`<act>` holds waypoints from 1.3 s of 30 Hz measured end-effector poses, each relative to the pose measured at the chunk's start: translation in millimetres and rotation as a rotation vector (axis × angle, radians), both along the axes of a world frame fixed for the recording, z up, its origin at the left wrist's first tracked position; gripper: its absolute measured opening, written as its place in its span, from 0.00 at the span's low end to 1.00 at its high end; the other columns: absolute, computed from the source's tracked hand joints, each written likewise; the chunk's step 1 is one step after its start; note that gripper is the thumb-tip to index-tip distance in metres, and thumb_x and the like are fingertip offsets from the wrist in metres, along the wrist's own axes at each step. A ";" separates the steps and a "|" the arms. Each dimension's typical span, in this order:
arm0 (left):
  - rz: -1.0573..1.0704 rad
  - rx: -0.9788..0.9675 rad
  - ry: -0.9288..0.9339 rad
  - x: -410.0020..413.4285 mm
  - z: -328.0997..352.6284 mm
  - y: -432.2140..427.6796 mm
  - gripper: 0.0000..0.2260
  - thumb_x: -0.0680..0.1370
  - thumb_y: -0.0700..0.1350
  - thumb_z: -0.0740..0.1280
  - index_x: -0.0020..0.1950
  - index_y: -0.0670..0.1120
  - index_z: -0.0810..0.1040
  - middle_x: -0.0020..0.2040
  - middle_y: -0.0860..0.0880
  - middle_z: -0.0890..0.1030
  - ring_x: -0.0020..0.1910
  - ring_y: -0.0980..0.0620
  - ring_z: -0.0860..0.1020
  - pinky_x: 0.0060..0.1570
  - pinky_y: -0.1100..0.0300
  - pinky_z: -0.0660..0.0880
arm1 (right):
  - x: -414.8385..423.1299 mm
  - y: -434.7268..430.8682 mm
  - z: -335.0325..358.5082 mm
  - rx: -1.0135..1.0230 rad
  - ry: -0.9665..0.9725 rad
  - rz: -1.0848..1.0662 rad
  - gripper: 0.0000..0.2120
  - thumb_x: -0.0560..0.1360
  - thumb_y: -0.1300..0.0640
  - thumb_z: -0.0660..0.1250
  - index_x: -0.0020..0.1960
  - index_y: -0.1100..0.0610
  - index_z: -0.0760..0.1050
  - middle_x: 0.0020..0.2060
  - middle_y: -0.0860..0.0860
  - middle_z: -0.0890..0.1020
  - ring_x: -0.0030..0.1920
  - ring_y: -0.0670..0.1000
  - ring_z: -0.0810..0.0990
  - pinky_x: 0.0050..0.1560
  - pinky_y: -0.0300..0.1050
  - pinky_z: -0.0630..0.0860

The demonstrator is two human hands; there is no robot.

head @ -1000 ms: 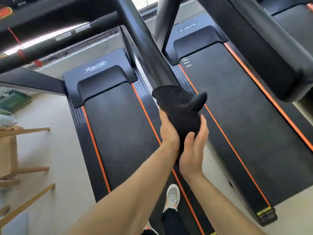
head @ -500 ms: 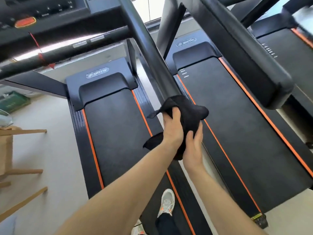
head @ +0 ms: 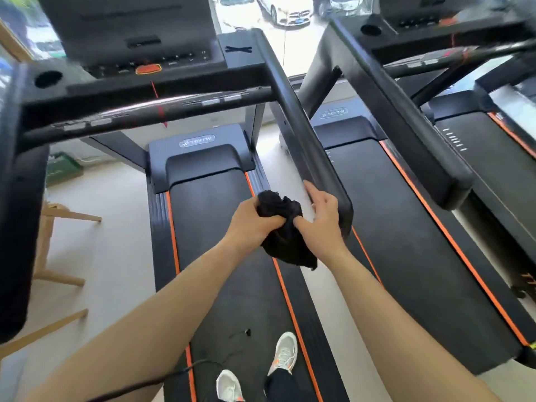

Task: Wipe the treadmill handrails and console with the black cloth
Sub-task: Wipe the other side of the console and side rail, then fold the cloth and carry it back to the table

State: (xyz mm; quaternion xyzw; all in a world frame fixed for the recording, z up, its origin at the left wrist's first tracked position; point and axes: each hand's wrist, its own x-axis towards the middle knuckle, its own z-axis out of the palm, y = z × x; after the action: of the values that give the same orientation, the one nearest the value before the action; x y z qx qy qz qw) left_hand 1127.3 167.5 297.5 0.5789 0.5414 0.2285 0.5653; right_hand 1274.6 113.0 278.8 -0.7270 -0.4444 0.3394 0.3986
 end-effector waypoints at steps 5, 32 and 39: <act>0.023 0.061 0.008 -91.2 29.9 -22.5 0.14 0.69 0.39 0.77 0.53 0.47 0.82 0.47 0.51 0.86 0.47 0.55 0.84 0.49 0.59 0.80 | -66.3 3.5 32.3 -0.139 0.087 0.457 0.19 0.66 0.59 0.64 0.55 0.48 0.79 0.50 0.43 0.82 0.49 0.42 0.78 0.50 0.31 0.71; 1.276 -0.310 0.803 -365.9 -6.5 -458.0 0.10 0.79 0.54 0.68 0.55 0.50 0.76 0.52 0.48 0.81 0.53 0.43 0.79 0.48 0.50 0.75 | -458.1 -219.9 29.7 0.250 -0.470 2.151 0.10 0.82 0.52 0.59 0.42 0.50 0.70 0.41 0.53 0.80 0.47 0.58 0.79 0.41 0.47 0.68; 1.557 -0.511 1.003 -361.7 7.7 -599.1 0.20 0.76 0.65 0.66 0.55 0.50 0.78 0.54 0.44 0.73 0.51 0.40 0.78 0.46 0.51 0.76 | -497.2 -332.2 23.5 0.167 -0.460 2.365 0.10 0.81 0.50 0.61 0.52 0.51 0.80 0.46 0.52 0.84 0.48 0.56 0.81 0.48 0.51 0.77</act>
State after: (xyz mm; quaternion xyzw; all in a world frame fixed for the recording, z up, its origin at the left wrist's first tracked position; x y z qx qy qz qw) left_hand 765.6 -431.6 305.3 -0.0534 0.9864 0.1406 0.0665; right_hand 777.3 -219.2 302.3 0.1139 -0.9162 0.3274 -0.2011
